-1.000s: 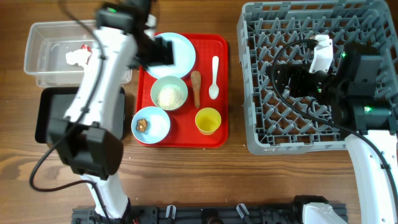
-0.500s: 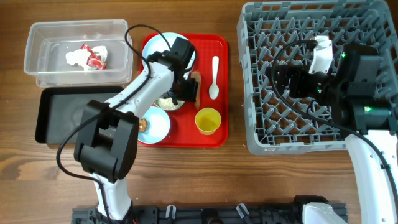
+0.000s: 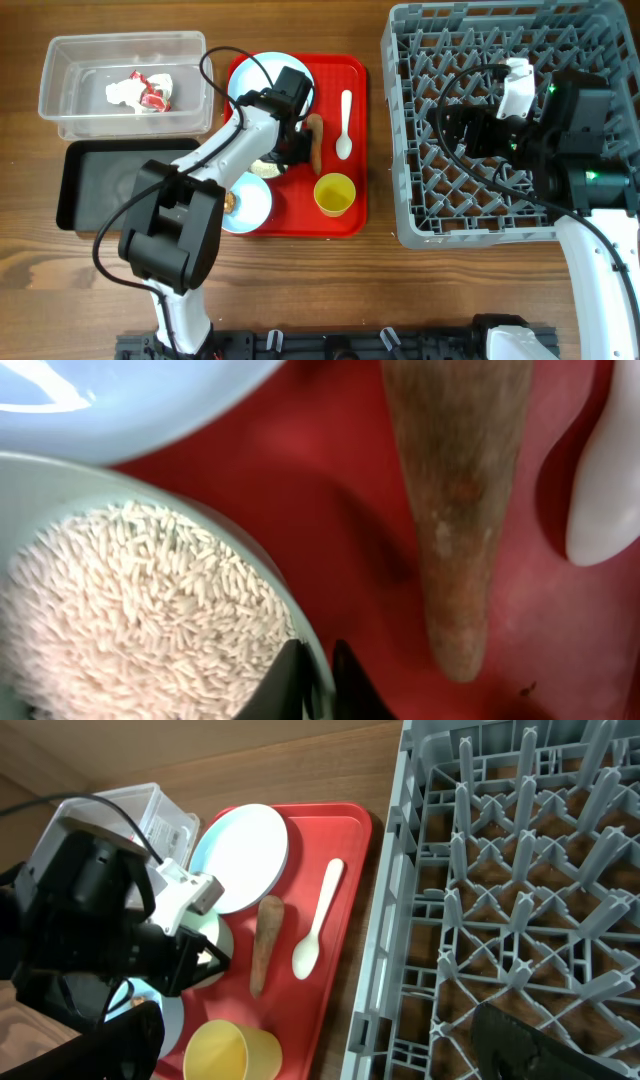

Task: Sort waste into correct bins and load items into the dishwasher rack
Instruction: 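Tilt the green bowl over the black tray to pour out the rice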

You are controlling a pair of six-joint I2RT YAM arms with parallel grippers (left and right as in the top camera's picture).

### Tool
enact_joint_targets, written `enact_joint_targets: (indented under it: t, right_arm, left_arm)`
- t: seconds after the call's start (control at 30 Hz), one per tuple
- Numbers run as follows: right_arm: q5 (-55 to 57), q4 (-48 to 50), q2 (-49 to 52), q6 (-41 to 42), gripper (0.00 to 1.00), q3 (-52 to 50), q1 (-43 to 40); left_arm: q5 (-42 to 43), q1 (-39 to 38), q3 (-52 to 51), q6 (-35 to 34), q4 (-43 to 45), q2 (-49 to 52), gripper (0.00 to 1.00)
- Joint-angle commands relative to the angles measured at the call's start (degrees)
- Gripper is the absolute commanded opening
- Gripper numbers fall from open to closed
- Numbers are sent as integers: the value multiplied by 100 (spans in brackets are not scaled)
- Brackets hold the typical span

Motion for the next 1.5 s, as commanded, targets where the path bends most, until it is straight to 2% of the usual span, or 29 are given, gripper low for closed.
enact_joint_targets:
  t: [0.0, 0.23, 0.43, 0.57, 0.67, 0.77, 0.83, 0.93, 1.03, 1.1, 1.33, 1.47]
  right_arm:
    - [-94, -9, 33, 39, 100, 118, 39]
    - [-94, -24, 33, 39, 100, 118, 39]
    - [-94, -22, 33, 37, 100, 118, 39]
    - [-94, -13, 33, 37, 100, 118, 39]
    - [-94, 0, 33, 37, 100, 118, 39]
    - [-94, 2, 33, 39, 100, 118, 39]
    - [-94, 2, 33, 37, 99, 118, 39]
    - [-96, 2, 33, 42, 100, 118, 39]
    - [-96, 2, 33, 39, 100, 118, 39]
    - [-92, -4, 33, 33, 100, 118, 39]
    - [-98, -7, 33, 52, 100, 118, 39]
    - [-98, -24, 33, 170, 100, 118, 42]
  left_arm:
    - [125, -22, -63, -275, -4, -20, 4]
    - [651, -22, 625, -273, -205, -326, 4]
    - [710, 28, 1255, -424, -498, -929, 4]
    - [715, 487, 1335, -831, -1038, -1633, 4]
    - [901, 1117, 1335, -833, -1563, -2094, 4]
    - [2354, 2153, 1333, -87, -2140, -2247, 4]
    - [2918, 2780, 1224, 302, -2308, -2218, 4]
    - [3442, 3897, 721, 704, -2170, -2153, 4]
    - [4809, 4697, 107, 1139, -1703, -2065, 4]
    - [5499, 5110, -208, 1292, -1445, -1910, 4]
    - [6273, 5998, -811, 1296, -800, -1108, 4]
    - [7431, 6389, -835, 1294, -831, -553, 4]
